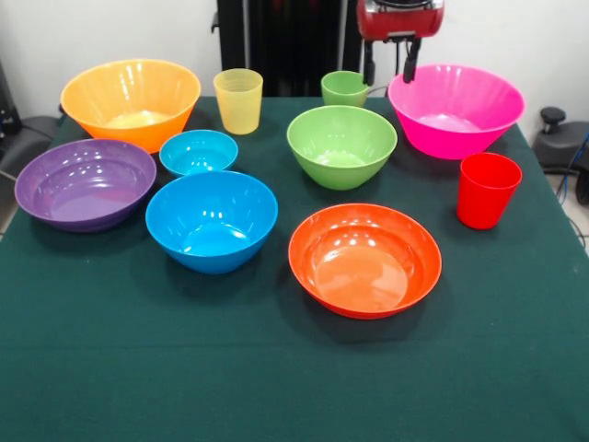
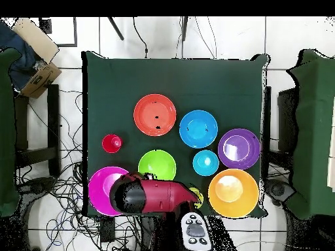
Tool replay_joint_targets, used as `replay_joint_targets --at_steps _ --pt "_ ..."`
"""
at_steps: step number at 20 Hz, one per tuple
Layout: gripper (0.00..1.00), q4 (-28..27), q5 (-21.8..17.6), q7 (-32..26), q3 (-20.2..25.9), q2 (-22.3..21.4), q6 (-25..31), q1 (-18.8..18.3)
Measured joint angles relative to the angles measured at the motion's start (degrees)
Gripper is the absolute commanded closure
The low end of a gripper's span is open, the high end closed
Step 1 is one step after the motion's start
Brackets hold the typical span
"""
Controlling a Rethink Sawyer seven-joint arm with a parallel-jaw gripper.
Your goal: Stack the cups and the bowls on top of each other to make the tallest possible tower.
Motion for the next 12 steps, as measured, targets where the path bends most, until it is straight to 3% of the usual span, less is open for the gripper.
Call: replay_joint_targets --at_steps 12 --pt "0.00 0.0 -0.2 0.0 1.0 -0.7 0.0 -1.3"
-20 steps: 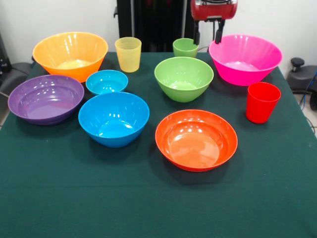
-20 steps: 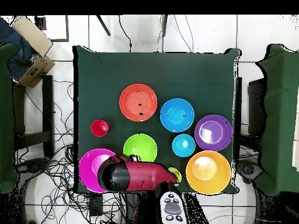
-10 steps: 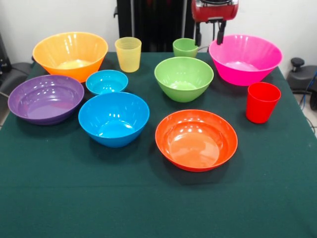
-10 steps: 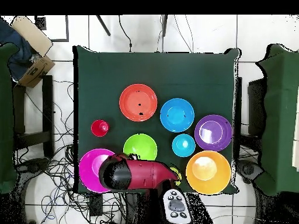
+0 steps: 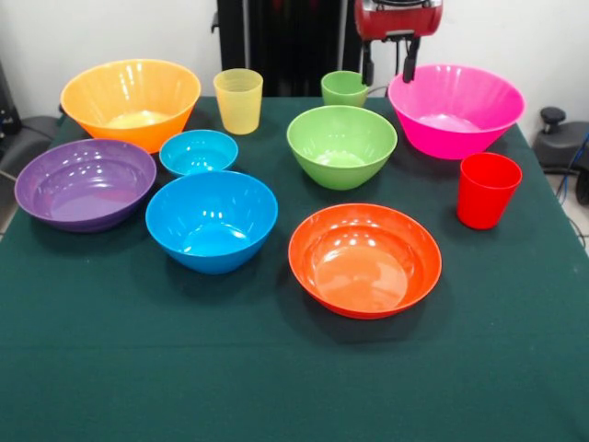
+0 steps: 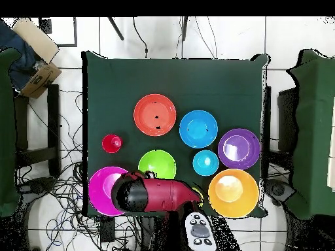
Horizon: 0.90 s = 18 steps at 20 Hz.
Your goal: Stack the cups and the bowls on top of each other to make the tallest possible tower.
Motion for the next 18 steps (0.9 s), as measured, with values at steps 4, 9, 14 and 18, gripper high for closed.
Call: replay_joint_targets --at_steps 4,9,14,18 --pt "0.00 0.0 0.0 0.0 0.0 0.0 0.0 0.0" --pt "0.00 0.0 -0.3 0.0 0.1 0.0 0.0 0.0" --pt "0.00 0.0 -1.0 0.0 0.1 0.0 0.0 0.0" --pt "0.00 0.0 -1.1 0.0 0.1 0.0 0.0 0.0"
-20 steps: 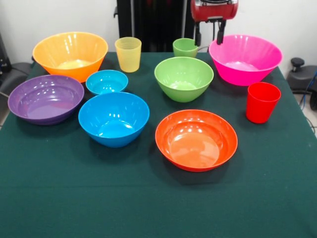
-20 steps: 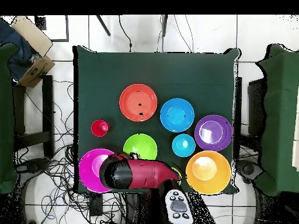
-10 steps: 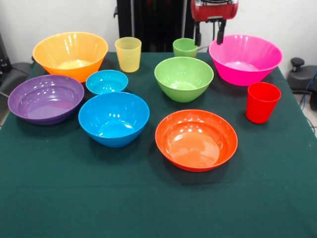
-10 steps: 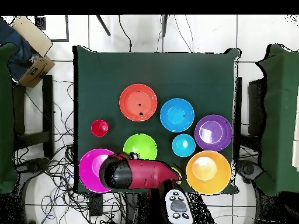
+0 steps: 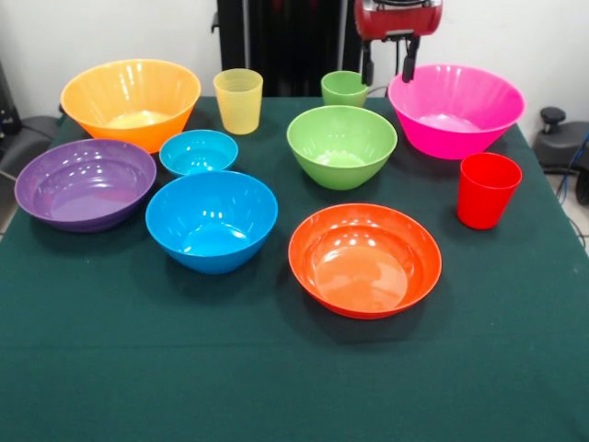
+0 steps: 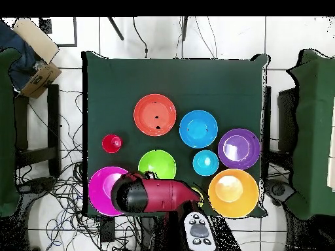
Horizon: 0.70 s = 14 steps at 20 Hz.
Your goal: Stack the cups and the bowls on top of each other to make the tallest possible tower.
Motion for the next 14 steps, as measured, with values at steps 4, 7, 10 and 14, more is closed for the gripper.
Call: replay_joint_targets --at_steps 4,7,10,14 --pt "0.00 -0.9 0.0 0.0 0.0 0.0 1.2 0.4" --pt "0.00 -2.3 0.0 0.0 0.0 0.0 2.9 0.8" --pt "0.00 -4.2 0.0 0.0 0.0 0.0 4.9 1.1" --pt "0.00 -7.4 0.0 0.0 0.2 0.0 8.8 1.0"
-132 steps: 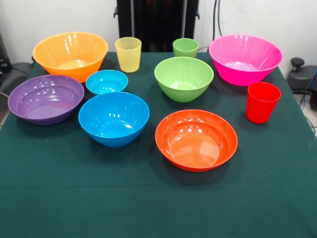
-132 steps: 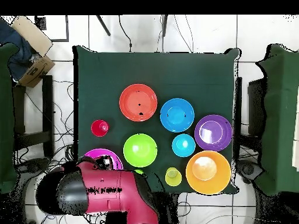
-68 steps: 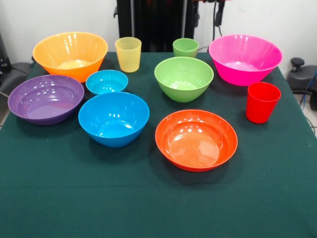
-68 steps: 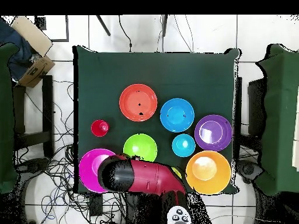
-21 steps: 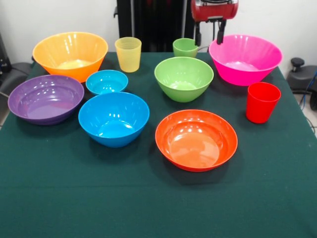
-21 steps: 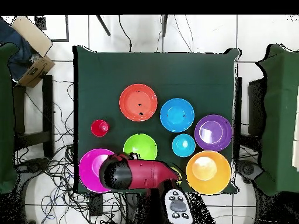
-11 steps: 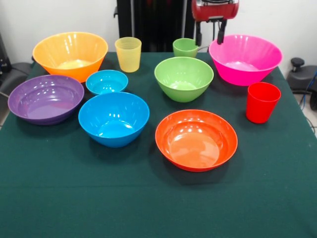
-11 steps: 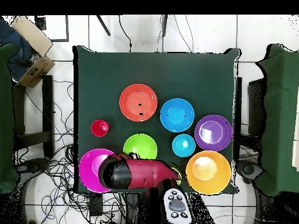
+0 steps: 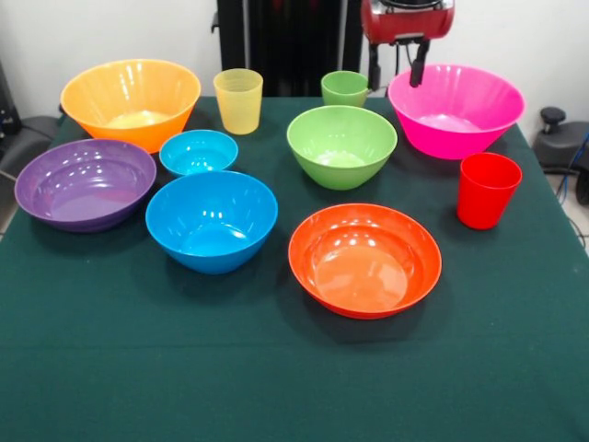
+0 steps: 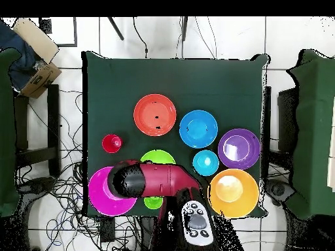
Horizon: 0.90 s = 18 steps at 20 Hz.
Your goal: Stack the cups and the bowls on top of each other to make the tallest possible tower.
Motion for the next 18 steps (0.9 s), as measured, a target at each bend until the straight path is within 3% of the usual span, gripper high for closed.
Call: replay_joint_targets --at_steps 8,18 --pt "0.00 -2.5 0.0 0.0 1.8 -1.3 4.0 -1.2" --pt "0.00 -2.9 0.0 0.0 3.5 -2.9 4.2 -2.9"
